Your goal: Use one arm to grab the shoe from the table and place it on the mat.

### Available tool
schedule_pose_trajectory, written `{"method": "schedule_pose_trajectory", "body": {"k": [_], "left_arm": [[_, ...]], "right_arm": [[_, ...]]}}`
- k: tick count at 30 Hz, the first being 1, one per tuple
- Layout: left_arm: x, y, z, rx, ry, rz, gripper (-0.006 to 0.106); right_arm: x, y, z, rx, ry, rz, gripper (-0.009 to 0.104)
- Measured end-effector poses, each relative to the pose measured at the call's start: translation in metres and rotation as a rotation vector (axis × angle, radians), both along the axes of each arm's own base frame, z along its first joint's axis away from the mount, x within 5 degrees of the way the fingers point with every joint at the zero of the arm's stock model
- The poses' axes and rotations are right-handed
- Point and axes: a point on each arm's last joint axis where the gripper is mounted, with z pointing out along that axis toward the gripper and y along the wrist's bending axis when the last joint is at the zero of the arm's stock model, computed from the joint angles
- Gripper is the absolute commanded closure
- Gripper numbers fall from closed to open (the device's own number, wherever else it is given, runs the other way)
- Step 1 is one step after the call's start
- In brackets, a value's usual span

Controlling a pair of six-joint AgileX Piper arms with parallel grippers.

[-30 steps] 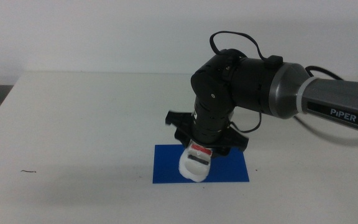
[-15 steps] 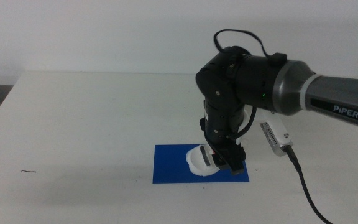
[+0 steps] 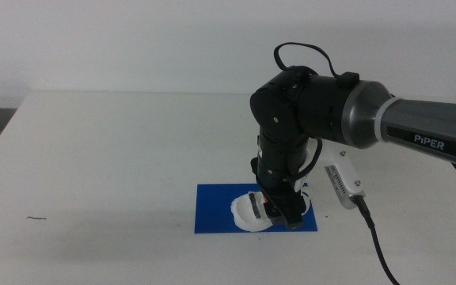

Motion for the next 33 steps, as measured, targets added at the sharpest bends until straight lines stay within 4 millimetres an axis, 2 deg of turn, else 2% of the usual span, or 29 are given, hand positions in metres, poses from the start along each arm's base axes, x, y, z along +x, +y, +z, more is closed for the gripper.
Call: {"method": "schedule_pose_trajectory", "body": {"k": [6,15,21,25,33], "left_arm": [[0.0,0.0,0.0,0.0,0.0,0.0,0.007],[0.0,0.0,0.0,0.0,0.0,0.0,0.007],[0.0,0.0,0.0,0.0,0.0,0.0,0.007],[0.0,0.0,0.0,0.0,0.0,0.0,0.007],[0.0,0.0,0.0,0.0,0.0,0.0,0.007]], "right_arm": [[0.004,0.002,0.001,0.015,-0.049,0.014,0.098],[0.002,0.01,-0.002,0.087,0.006,-0.021,0.098],[0.018,0.025,-0.009,0.054,0.058,-0.032,0.098],[0.033,0.036,-0.008,0.061,0.018,-0.025,0.098],[0.039,0.033,-0.018,0.056,0.05,-0.047,0.098]]}}
